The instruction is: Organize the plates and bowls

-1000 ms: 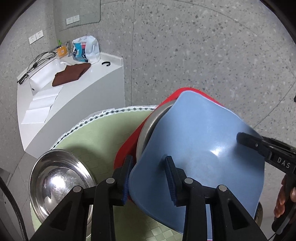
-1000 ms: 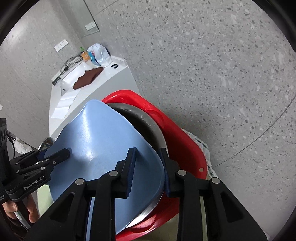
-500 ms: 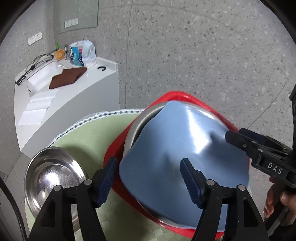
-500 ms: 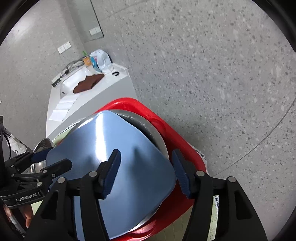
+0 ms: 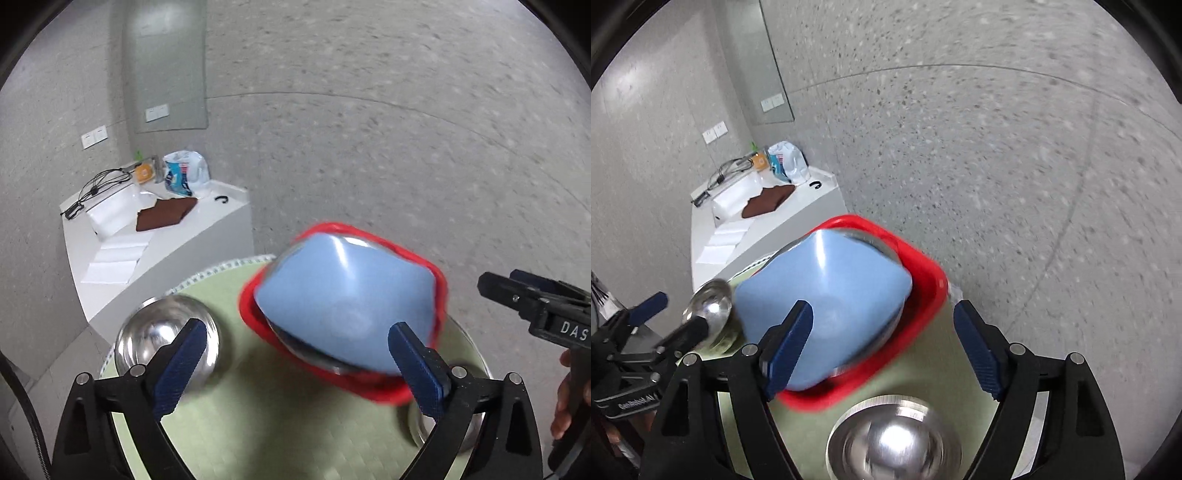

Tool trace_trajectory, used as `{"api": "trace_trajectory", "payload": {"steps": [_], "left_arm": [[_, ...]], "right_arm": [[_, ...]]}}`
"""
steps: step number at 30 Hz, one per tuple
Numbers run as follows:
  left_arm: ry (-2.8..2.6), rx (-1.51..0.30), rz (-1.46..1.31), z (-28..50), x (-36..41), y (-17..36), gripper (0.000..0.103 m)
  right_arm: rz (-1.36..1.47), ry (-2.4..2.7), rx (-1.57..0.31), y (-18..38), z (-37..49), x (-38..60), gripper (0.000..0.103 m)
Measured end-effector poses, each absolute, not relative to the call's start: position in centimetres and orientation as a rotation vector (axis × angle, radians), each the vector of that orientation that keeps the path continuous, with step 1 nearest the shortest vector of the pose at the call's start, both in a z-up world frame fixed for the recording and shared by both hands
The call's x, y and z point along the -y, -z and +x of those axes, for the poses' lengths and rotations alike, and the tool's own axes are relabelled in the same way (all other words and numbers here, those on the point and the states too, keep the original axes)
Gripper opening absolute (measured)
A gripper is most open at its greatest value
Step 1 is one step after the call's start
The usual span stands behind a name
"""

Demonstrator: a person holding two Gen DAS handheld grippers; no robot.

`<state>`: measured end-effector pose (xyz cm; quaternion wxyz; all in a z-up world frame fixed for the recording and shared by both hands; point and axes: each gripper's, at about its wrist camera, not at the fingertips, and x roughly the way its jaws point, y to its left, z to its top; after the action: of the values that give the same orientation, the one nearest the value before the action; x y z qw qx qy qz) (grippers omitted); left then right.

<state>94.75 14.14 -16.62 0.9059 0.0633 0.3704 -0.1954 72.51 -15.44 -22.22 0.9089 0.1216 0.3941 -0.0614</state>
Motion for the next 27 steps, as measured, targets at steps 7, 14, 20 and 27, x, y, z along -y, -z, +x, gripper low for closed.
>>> {"api": "trace_trajectory", "payload": {"steps": [7,14,20,27], "left_arm": [[0.484,-0.821,0.167,89.3,-13.3,17.9,0.098],[0.532,-0.908,0.256,88.4,-9.5,20.6,0.094],[0.507,-0.988,0.319,89.1,-6.6,23.6,0.074],[0.507,-1.087,0.324,90.3,-4.4,26.1,0.035]], "right_arm": [[0.310,0.199,-0.829,23.7,66.0,16.1,0.082],[0.413,0.249,-0.935,28.7,63.3,18.3,0.082],[0.478,0.213,-1.025,32.5,63.5,19.3,0.077],[0.505,0.135,-1.102,35.1,64.1,19.1,0.035]]}}
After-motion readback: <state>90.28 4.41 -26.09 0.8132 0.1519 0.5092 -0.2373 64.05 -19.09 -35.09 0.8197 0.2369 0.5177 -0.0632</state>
